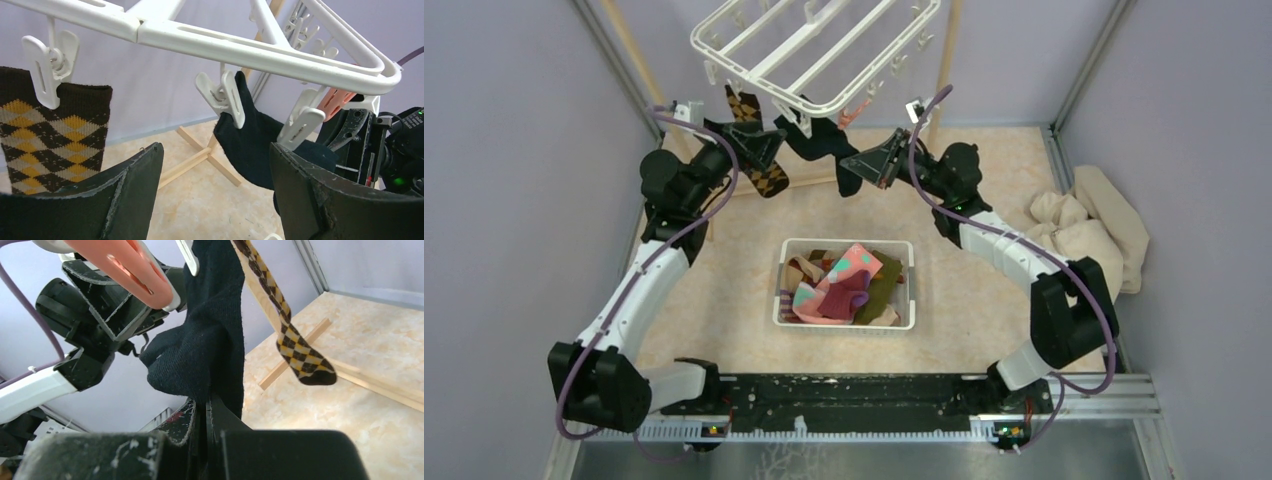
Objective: Remove the socks clipped to the hanger
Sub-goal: Remove the sock from the hanger.
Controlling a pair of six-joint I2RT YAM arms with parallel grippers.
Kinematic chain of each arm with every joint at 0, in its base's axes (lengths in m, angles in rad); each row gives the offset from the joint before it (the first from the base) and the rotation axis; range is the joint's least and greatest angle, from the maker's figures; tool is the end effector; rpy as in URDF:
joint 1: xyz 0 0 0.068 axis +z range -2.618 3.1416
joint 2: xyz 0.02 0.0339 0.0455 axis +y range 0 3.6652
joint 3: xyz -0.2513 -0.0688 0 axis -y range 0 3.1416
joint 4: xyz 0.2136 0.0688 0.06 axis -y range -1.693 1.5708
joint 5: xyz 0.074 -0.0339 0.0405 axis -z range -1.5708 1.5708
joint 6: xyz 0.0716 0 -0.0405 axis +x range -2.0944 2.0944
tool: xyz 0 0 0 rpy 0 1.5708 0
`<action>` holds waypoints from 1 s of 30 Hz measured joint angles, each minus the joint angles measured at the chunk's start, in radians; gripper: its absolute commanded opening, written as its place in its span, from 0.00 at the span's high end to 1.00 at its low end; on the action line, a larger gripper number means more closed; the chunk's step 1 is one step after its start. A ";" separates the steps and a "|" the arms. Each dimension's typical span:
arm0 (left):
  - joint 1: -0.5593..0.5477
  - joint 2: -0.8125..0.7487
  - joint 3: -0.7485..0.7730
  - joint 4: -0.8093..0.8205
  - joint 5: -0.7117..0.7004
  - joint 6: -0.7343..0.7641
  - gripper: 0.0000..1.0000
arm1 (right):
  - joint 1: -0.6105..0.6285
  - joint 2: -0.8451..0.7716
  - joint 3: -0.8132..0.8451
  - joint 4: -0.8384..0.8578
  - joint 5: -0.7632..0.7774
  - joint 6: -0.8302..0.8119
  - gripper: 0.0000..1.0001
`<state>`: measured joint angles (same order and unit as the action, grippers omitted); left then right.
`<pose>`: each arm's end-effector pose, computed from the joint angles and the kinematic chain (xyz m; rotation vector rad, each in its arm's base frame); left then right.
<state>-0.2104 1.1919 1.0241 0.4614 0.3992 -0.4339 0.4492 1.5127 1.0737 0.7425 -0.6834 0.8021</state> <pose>0.2696 -0.0860 0.4110 0.2066 1.3282 -0.8019 0.2937 0.1918 0.3666 -0.4062 1.4433 1.4647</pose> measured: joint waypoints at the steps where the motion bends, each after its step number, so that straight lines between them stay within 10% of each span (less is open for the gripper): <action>1: 0.005 0.008 -0.004 0.018 0.008 -0.006 0.17 | 0.000 0.001 -0.001 0.002 -0.002 0.003 1.00; 30: 0.128 0.239 -0.028 0.501 0.270 -0.364 0.16 | 0.099 0.076 -0.026 -0.028 0.042 -0.024 1.00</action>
<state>-0.0826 1.4307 0.9962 0.9623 0.6697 -0.7982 0.5484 1.5890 1.0477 0.7143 -0.6418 0.7776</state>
